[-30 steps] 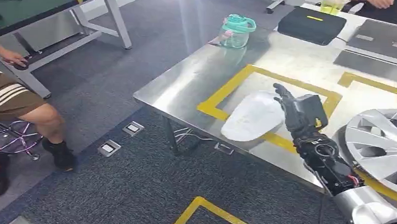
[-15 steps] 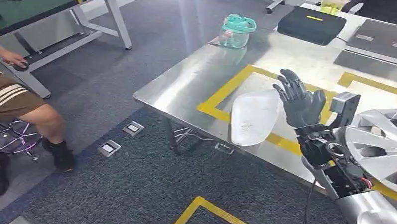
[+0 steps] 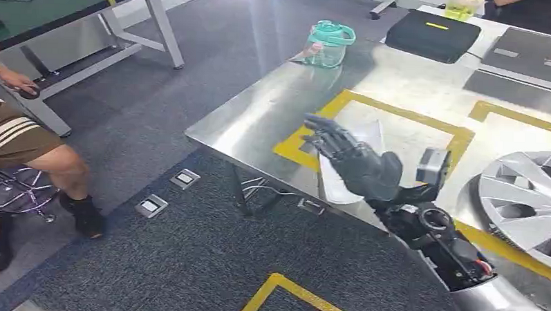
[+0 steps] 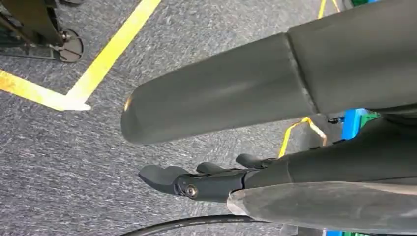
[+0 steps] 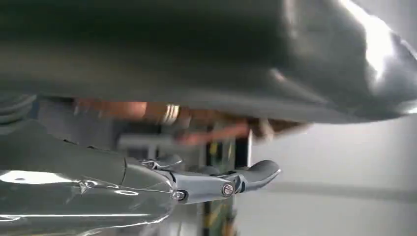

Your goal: Take the parts from the cabinet and place them on the table.

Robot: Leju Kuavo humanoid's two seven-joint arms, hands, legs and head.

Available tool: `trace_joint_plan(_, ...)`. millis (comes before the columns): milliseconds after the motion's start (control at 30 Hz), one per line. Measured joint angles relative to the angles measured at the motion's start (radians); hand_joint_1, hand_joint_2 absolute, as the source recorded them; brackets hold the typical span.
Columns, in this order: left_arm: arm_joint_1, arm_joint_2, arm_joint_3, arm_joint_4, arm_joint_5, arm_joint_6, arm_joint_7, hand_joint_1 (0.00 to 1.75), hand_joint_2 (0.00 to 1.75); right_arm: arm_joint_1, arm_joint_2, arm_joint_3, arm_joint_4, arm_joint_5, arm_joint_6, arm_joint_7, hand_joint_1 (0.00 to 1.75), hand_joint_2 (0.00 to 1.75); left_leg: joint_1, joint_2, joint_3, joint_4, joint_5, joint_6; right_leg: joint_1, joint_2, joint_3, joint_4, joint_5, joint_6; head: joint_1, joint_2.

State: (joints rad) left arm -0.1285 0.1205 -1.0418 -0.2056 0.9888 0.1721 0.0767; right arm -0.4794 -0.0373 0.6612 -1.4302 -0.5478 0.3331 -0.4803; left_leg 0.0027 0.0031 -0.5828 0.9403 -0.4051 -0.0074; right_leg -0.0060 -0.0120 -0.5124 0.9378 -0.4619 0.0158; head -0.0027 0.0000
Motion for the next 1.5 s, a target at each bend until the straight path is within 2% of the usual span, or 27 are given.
trace_joint_plan(200, -0.002, -0.003, -0.014, 0.0, -0.002, 0.008, 0.011, 0.0, 0.0, 0.027, 0.068, 0.158, -0.031, 0.026, 0.033, -0.006, 0.0, 0.0, -0.003, 0.0, 0.0, 0.003, -0.005, 0.006, -0.004, -0.001, 0.001, 0.0, -0.003, 0.004, -0.003, 0.0)
trace_joint_plan(367, 0.002, -0.002, -0.018, 0.0, 0.001, 0.009, 0.013, 0.0, 0.0, 0.037, 0.087, 0.21, -0.05, 0.017, 0.036, -0.012, 0.0, 0.0, -0.008, -0.003, -0.001, 0.007, -0.012, 0.016, -0.008, -0.005, 0.006, -0.003, -0.006, 0.011, -0.005, 0.0)
trace_joint_plan(400, 0.003, -0.003, -0.018, 0.0, 0.003, 0.012, 0.013, 0.0, 0.0, 0.037, 0.094, 0.223, -0.056, 0.017, 0.041, -0.014, 0.0, 0.0, -0.001, -0.007, 0.006, -0.004, -0.01, 0.02, -0.002, -0.009, 0.013, -0.006, -0.009, 0.017, -0.008, 0.0)
trace_joint_plan(433, 0.004, -0.003, -0.019, 0.0, 0.004, 0.014, 0.013, 0.0, 0.0, 0.04, 0.096, 0.23, -0.059, 0.017, 0.044, -0.016, 0.0, 0.0, 0.005, -0.01, 0.017, -0.013, -0.007, 0.024, -0.008, -0.003, 0.004, 0.012, -0.024, 0.018, -0.007, 0.0)
trace_joint_plan(467, 0.004, -0.004, -0.019, 0.0, 0.005, 0.015, 0.013, 0.0, 0.0, 0.04, 0.097, 0.236, -0.062, 0.017, 0.046, -0.018, 0.0, 0.0, 0.008, -0.014, 0.023, -0.014, -0.008, 0.028, -0.006, 0.002, -0.017, 0.064, -0.058, 0.018, -0.002, 0.0)
trace_joint_plan(533, 0.003, -0.005, -0.019, 0.0, 0.008, 0.016, 0.012, 0.0, 0.0, 0.046, 0.098, 0.248, -0.066, 0.017, 0.045, -0.02, 0.0, 0.0, 0.008, -0.027, 0.025, -0.014, -0.01, 0.03, -0.008, 0.005, -0.103, 0.252, -0.142, 0.021, 0.011, 0.0)
trace_joint_plan(567, 0.003, -0.005, -0.019, 0.0, 0.009, 0.016, 0.012, 0.0, 0.0, 0.051, 0.098, 0.251, -0.066, 0.017, 0.045, -0.02, 0.0, 0.0, 0.008, -0.035, 0.025, -0.013, -0.011, 0.031, -0.008, 0.006, -0.139, 0.323, -0.165, 0.022, 0.013, 0.0)
trace_joint_plan(600, 0.005, -0.005, -0.02, 0.0, 0.01, 0.016, 0.012, 0.0, 0.0, 0.056, 0.098, 0.254, -0.067, 0.017, 0.044, -0.02, 0.0, 0.0, 0.008, -0.045, 0.026, -0.013, -0.012, 0.03, -0.008, 0.006, -0.155, 0.348, -0.162, 0.024, 0.018, 0.0)
trace_joint_plan(633, 0.006, -0.005, -0.02, 0.0, 0.01, 0.016, 0.013, 0.0, 0.0, 0.059, 0.098, 0.258, -0.067, 0.017, 0.044, -0.021, 0.0, 0.0, 0.009, -0.056, 0.029, -0.013, -0.013, 0.027, -0.011, 0.007, -0.147, 0.319, -0.133, 0.024, 0.022, 0.0)
trace_joint_plan(700, 0.008, -0.006, -0.021, 0.0, 0.011, 0.016, 0.014, 0.0, 0.0, 0.062, 0.098, 0.267, -0.07, 0.018, 0.044, -0.023, 0.0, 0.0, 0.013, -0.083, 0.038, -0.009, -0.019, 0.018, -0.016, 0.019, -0.066, 0.142, -0.026, 0.023, 0.025, 0.0)
trace_joint_plan(733, 0.007, -0.007, -0.021, 0.0, 0.011, 0.016, 0.014, 0.0, 0.0, 0.062, 0.098, 0.269, -0.072, 0.018, 0.044, -0.024, 0.0, 0.0, 0.015, -0.094, 0.041, -0.006, -0.024, 0.012, -0.022, 0.061, -0.027, 0.048, 0.014, 0.024, 0.028, 0.0)
trace_joint_plan(767, 0.006, -0.007, -0.021, 0.0, 0.011, 0.016, 0.014, 0.0, 0.0, 0.063, 0.098, 0.271, -0.072, 0.018, 0.044, -0.026, 0.0, 0.0, 0.012, -0.104, 0.036, -0.004, -0.024, 0.005, -0.024, 0.109, -0.015, 0.031, -0.005, 0.024, 0.03, 0.0)
trace_joint_plan(867, 0.007, -0.006, -0.022, 0.0, 0.011, 0.018, 0.016, 0.0, 0.0, 0.067, 0.099, 0.276, -0.075, 0.019, 0.044, -0.029, 0.0, 0.0, 0.022, -0.135, 0.02, -0.004, -0.016, -0.018, -0.014, 0.088, -0.001, 0.022, -0.012, 0.009, 0.028, 0.0)
trace_joint_plan(900, 0.01, -0.005, -0.022, 0.0, 0.011, 0.019, 0.017, 0.0, 0.0, 0.067, 0.101, 0.277, -0.076, 0.019, 0.043, -0.031, 0.0, 0.0, 0.022, -0.148, 0.02, -0.004, -0.016, -0.025, -0.021, 0.075, 0.004, 0.013, -0.008, 0.002, 0.024, 0.0)
trace_joint_plan(933, 0.011, -0.007, -0.022, -0.001, 0.011, 0.019, 0.018, 0.0, 0.0, 0.066, 0.102, 0.277, -0.078, 0.02, 0.043, -0.031, 0.0, 0.0, 0.024, -0.122, 0.019, 0.008, -0.026, -0.028, -0.023, 0.058, 0.011, 0.006, -0.005, -0.004, 0.022, 0.0)
trace_joint_plan(967, 0.011, -0.01, -0.022, -0.001, 0.011, 0.019, 0.019, 0.0, 0.0, 0.067, 0.103, 0.278, -0.079, 0.021, 0.043, -0.032, 0.0, 0.0, 0.018, -0.063, -0.002, 0.05, -0.049, -0.031, -0.022, 0.048, 0.014, 0.002, -0.005, -0.013, 0.007, 0.0)
trace_joint_plan(1000, 0.007, -0.01, -0.022, -0.001, 0.011, 0.02, 0.021, 0.0, 0.0, 0.067, 0.103, 0.278, -0.082, 0.023, 0.042, -0.032, 0.0, 0.0, 0.017, -0.032, -0.047, 0.13, -0.086, -0.035, -0.018, 0.032, 0.014, 0.002, -0.007, -0.017, -0.005, 0.0)
trace_joint_plan(1067, 0.004, -0.01, -0.023, -0.001, 0.011, 0.022, 0.024, 0.0, 0.0, 0.074, 0.103, 0.278, -0.082, 0.024, 0.042, -0.031, 0.0, 0.0, 0.017, -0.011, -0.145, 0.305, -0.149, -0.038, -0.011, -0.002, 0.014, 0.002, -0.011, -0.023, -0.013, 0.0)
trace_joint_plan(1100, 0.006, -0.01, -0.023, -0.001, 0.011, 0.022, 0.024, 0.0, 0.0, 0.077, 0.102, 0.28, -0.082, 0.025, 0.042, -0.03, 0.0, 0.0, 0.017, -0.01, -0.168, 0.341, -0.15, -0.038, -0.009, -0.015, 0.015, 0.002, -0.013, -0.025, -0.015, 0.0)
trace_joint_plan(1133, 0.008, -0.011, -0.024, -0.001, 0.011, 0.023, 0.026, 0.0, 0.0, 0.079, 0.103, 0.281, -0.082, 0.025, 0.042, -0.031, 0.0, 0.0, 0.017, -0.01, -0.165, 0.326, -0.128, -0.036, -0.007, -0.027, 0.017, 0.002, -0.015, -0.025, -0.021, 0.0)
trace_joint_plan(1200, 0.011, -0.01, -0.024, -0.001, 0.011, 0.024, 0.028, 0.0, 0.0, 0.079, 0.103, 0.28, -0.084, 0.025, 0.038, -0.031, 0.0, 0.0, 0.015, 0.001, -0.086, 0.163, -0.036, -0.027, -0.004, -0.049, 0.025, 0.002, -0.021, -0.024, -0.03, 0.0)
trace_joint_plan(1233, 0.01, -0.01, -0.024, -0.001, 0.011, 0.025, 0.028, 0.0, 0.0, 0.079, 0.103, 0.28, -0.086, 0.025, 0.038, -0.03, 0.0, 0.0, 0.01, 0.037, -0.032, 0.064, 0.004, -0.018, -0.003, -0.058, 0.031, 0.002, -0.026, -0.021, -0.036, 0.0)
trace_joint_plan(1267, 0.008, -0.009, -0.024, -0.001, 0.011, 0.025, 0.028, 0.0, 0.0, 0.079, 0.103, 0.28, -0.088, 0.025, 0.037, -0.031, 0.0, 0.0, -0.001, 0.087, -0.005, 0.009, -0.001, -0.011, 0.003, -0.068, 0.032, 0.002, -0.03, -0.016, -0.04, 0.0)
trace_joint_plan(1400, 0.006, -0.01, -0.025, -0.001, 0.011, 0.026, 0.029, 0.0, 0.0, 0.078, 0.103, 0.279, -0.092, 0.025, 0.033, -0.031, 0.0, 0.0, -0.009, 0.038, -0.009, 0.007, -0.002, 0.007, 0.01, -0.105, 0.047, -0.002, -0.044, 0.001, -0.038, 0.0)
trace_joint_plan(1433, 0.008, -0.01, -0.025, -0.001, 0.011, 0.026, 0.029, 0.0, 0.0, 0.078, 0.102, 0.277, -0.096, 0.025, 0.03, -0.031, 0.0, 0.0, 0.004, 0.027, -0.001, -0.001, 0.002, 0.012, 0.004, -0.089, 0.041, 0.005, -0.055, 0.01, -0.038, 0.0)
trace_joint_plan(1467, 0.009, -0.011, -0.026, -0.001, 0.011, 0.027, 0.03, 0.0, 0.0, 0.078, 0.102, 0.277, -0.098, 0.025, 0.03, -0.031, 0.0, 0.0, 0.004, 0.018, 0.002, -0.002, 0.0, 0.015, 0.002, -0.041, 0.031, 0.043, -0.082, 0.012, -0.032, 0.0)
trace_joint_plan(1500, 0.008, -0.011, -0.026, -0.001, 0.012, 0.028, 0.03, 0.0, 0.0, 0.078, 0.102, 0.276, -0.101, 0.025, 0.029, -0.032, 0.0, 0.0, 0.004, 0.009, 0.004, -0.002, 0.0, 0.022, 0.001, -0.015, -0.002, 0.119, -0.123, 0.013, -0.025, 0.0)
